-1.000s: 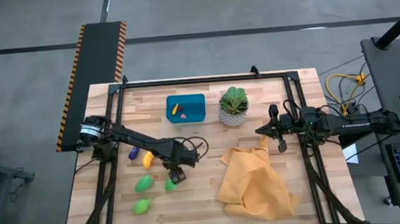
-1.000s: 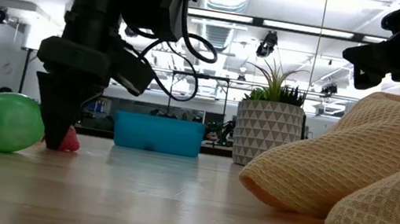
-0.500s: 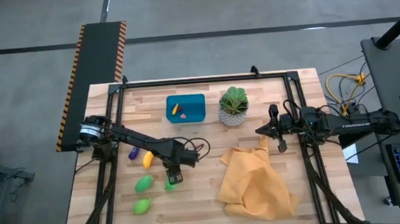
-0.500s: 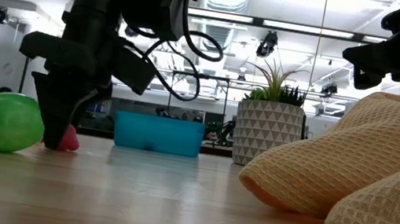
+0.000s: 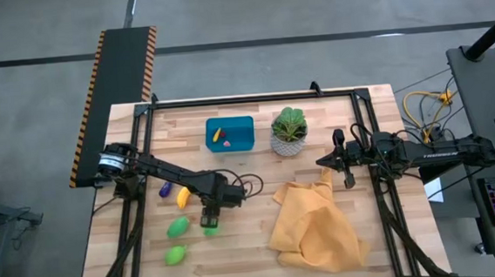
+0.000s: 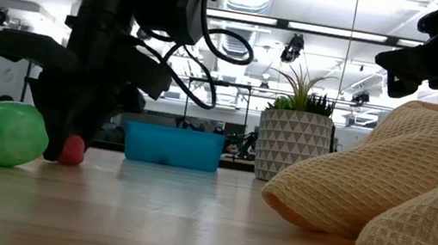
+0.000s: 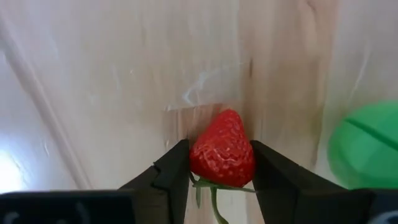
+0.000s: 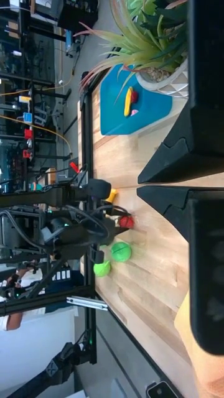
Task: Pick and placing Produce into tupperware
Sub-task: Put the red strawberry into the blue bin
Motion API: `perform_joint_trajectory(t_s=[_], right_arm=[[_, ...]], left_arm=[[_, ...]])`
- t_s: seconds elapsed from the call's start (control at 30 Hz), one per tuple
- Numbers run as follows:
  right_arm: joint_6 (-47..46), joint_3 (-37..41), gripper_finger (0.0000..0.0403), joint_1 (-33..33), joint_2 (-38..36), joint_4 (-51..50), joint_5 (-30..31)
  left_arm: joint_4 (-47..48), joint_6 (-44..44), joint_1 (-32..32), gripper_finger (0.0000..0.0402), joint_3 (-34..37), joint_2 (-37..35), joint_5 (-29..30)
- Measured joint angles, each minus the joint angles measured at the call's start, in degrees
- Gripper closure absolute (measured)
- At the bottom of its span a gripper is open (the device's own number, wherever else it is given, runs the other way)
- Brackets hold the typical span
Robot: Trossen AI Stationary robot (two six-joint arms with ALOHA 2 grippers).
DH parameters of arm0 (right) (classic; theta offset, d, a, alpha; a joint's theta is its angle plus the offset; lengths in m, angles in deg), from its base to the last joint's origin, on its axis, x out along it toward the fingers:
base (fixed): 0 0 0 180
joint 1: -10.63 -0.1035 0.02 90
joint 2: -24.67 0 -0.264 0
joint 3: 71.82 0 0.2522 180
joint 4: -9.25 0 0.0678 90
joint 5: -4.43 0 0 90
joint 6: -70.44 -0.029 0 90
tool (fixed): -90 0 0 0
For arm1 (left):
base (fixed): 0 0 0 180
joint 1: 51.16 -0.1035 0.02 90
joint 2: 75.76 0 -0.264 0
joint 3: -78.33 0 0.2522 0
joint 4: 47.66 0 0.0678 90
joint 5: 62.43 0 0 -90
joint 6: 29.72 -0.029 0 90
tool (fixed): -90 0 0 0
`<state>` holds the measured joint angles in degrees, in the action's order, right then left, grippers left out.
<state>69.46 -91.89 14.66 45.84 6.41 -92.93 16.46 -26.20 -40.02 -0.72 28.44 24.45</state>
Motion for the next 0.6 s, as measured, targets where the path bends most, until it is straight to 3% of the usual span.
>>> perform_joint_trajectory(t_s=[0.6], right_arm=[[0.00, 0.00, 0.0394, 0.00, 0.00, -0.02, -0.01]], left_arm=[[-8.78, -9.60, 0.00, 0.0278, 0.13, -3.49, 0.15]])
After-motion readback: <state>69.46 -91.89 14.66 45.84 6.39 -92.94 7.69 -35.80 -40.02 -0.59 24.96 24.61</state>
